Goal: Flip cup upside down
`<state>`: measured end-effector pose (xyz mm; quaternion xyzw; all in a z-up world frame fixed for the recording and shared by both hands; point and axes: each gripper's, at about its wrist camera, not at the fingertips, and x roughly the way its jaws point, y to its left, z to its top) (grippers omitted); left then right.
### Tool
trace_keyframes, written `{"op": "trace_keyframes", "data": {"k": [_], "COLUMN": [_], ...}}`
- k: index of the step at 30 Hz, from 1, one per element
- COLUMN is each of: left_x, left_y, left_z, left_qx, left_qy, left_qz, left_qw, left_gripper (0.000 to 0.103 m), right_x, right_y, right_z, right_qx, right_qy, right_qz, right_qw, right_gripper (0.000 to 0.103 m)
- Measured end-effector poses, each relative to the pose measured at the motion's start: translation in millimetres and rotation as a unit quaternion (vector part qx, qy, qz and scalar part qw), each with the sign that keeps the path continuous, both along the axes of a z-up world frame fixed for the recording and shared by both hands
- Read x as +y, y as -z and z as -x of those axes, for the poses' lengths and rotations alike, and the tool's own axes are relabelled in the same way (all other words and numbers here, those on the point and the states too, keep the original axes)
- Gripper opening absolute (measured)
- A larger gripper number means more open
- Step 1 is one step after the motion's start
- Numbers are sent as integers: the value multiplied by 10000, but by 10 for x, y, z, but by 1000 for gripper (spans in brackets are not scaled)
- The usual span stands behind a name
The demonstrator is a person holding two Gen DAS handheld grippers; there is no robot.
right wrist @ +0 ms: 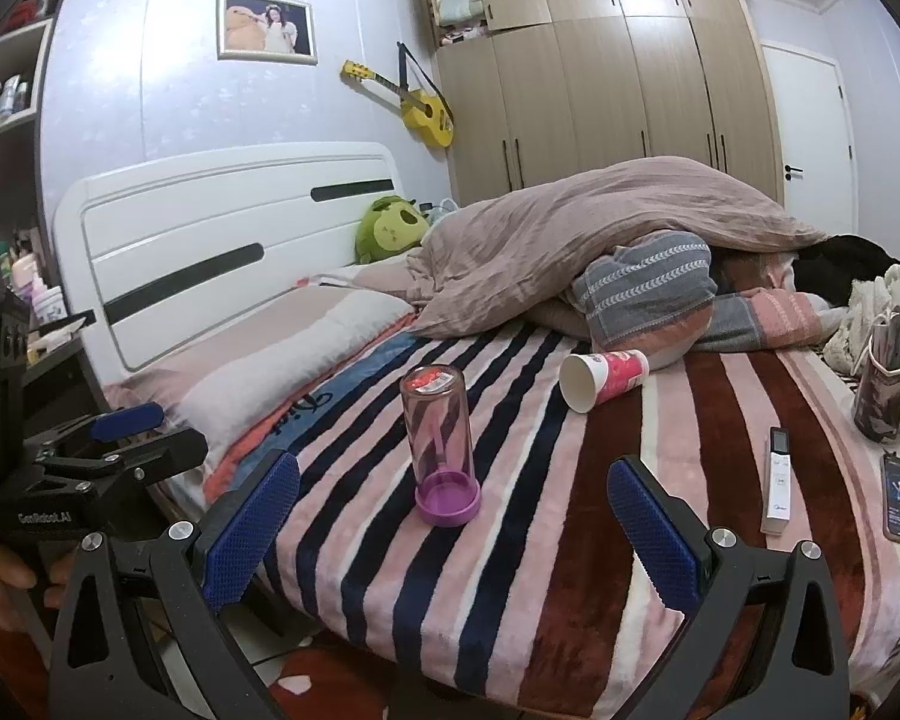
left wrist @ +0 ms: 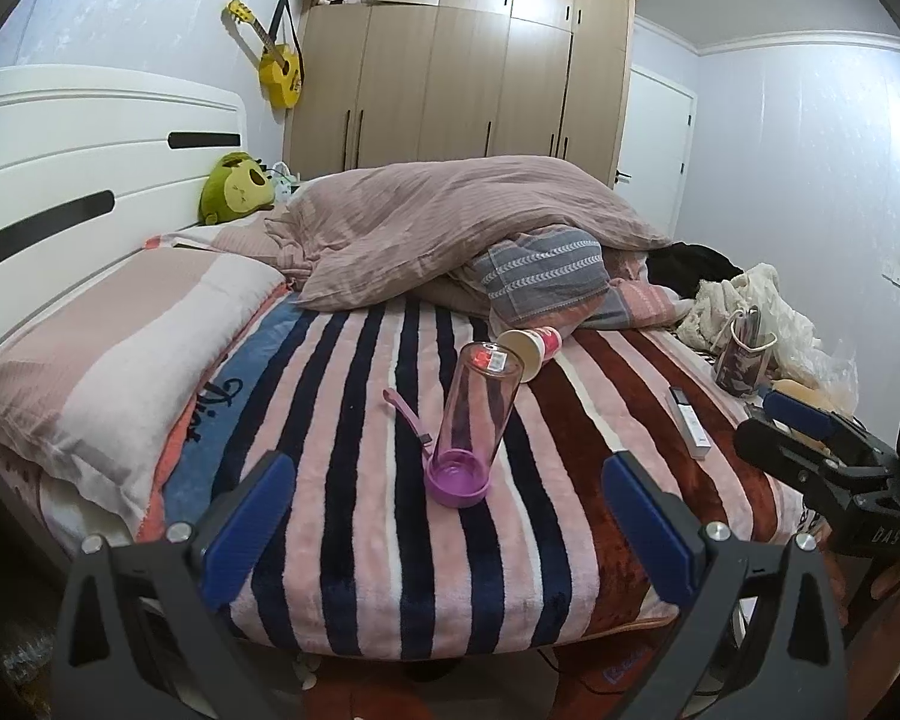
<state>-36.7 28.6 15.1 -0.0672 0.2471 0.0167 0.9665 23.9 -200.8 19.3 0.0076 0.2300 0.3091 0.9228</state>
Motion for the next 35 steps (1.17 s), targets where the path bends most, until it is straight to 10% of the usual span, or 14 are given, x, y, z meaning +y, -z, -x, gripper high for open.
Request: {"op": "trace_keyframes", "data": {"k": [35], "left_x": [69], "left_y": [32], "left_z": [0], "left_qx": [35], "left_qy": [-108], "left_qz": [1], "left_qw": [9999], "left_gripper": [102], "right_x": [34], "right_y": [41], "right_z": [-22], "right_qx": [127], "right_qy": [-157], "right_qz": [-52], "right_qw": [9998], "right_gripper": [103]}}
